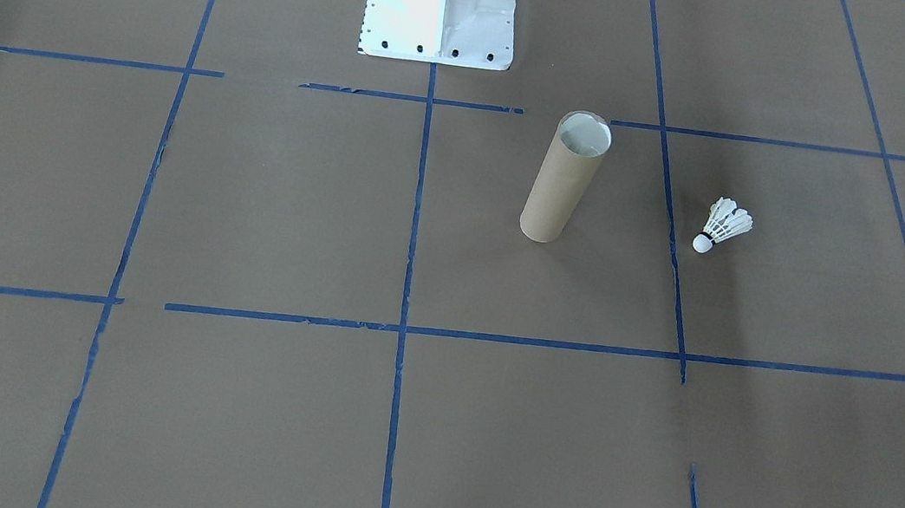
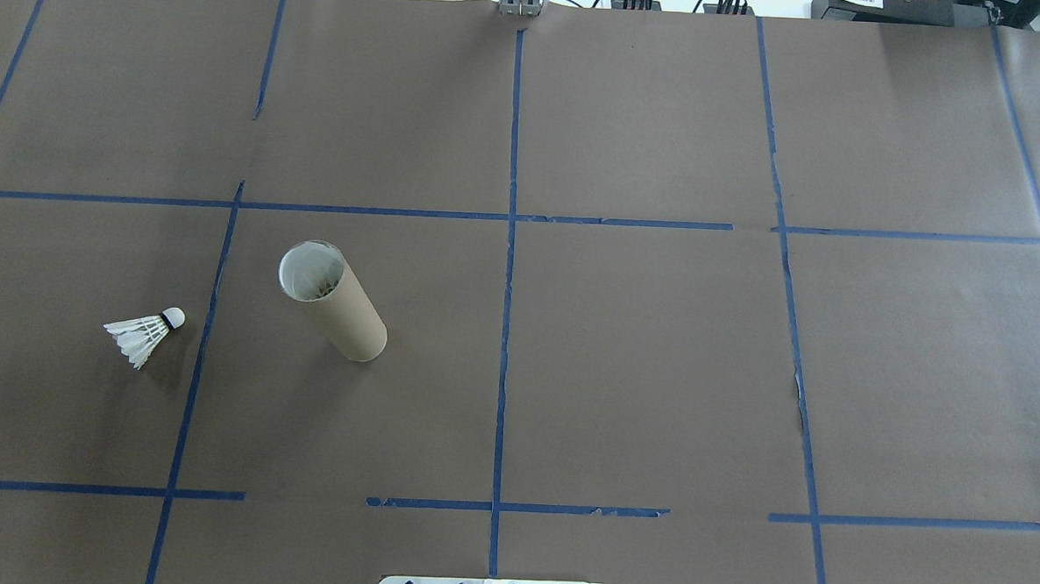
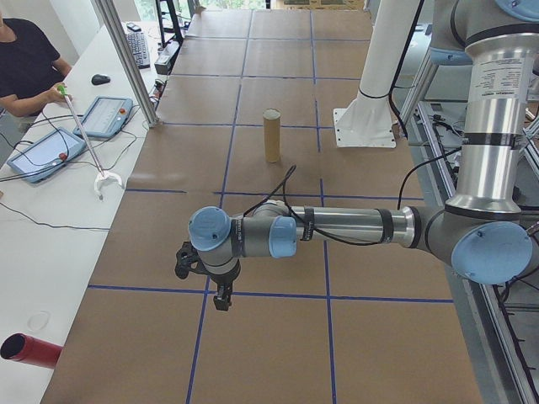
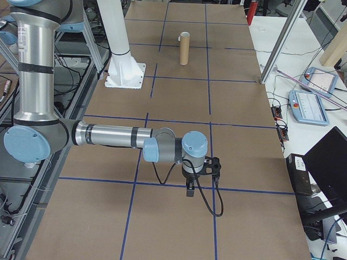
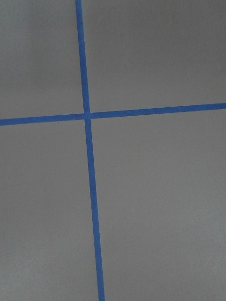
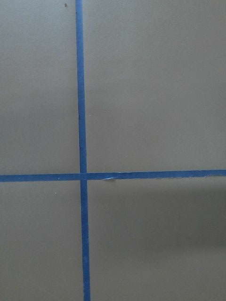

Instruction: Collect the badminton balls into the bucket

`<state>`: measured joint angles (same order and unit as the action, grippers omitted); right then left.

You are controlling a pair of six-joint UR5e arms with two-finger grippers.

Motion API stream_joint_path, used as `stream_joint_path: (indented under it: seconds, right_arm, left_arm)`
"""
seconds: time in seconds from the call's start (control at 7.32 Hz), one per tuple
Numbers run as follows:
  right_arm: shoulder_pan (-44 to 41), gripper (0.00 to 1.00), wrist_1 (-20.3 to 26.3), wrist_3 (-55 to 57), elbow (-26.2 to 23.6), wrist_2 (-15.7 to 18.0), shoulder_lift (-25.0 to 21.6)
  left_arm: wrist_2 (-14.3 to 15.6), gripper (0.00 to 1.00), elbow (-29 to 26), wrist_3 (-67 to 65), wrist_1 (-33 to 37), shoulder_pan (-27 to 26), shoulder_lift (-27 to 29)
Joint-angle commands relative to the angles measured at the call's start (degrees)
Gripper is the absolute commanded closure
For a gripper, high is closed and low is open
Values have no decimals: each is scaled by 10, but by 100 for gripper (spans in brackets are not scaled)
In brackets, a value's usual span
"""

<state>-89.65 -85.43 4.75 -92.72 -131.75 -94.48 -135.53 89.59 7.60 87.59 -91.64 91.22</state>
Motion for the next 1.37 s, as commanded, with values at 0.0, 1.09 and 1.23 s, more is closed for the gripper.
stream_joint_path:
  seconds: [0.0, 1.09, 1.23]
  right_arm:
    - [0, 0, 0, 0, 0, 0, 0]
    - [0, 0, 0, 0, 0, 0, 0]
    - [0, 0, 0, 0, 0, 0, 0]
  left_arm:
    - [1, 0, -1, 0, 2, 8, 2]
    - [-17, 0, 139, -285, 51, 77, 33]
    - [-44, 0, 139, -328, 94, 92, 27]
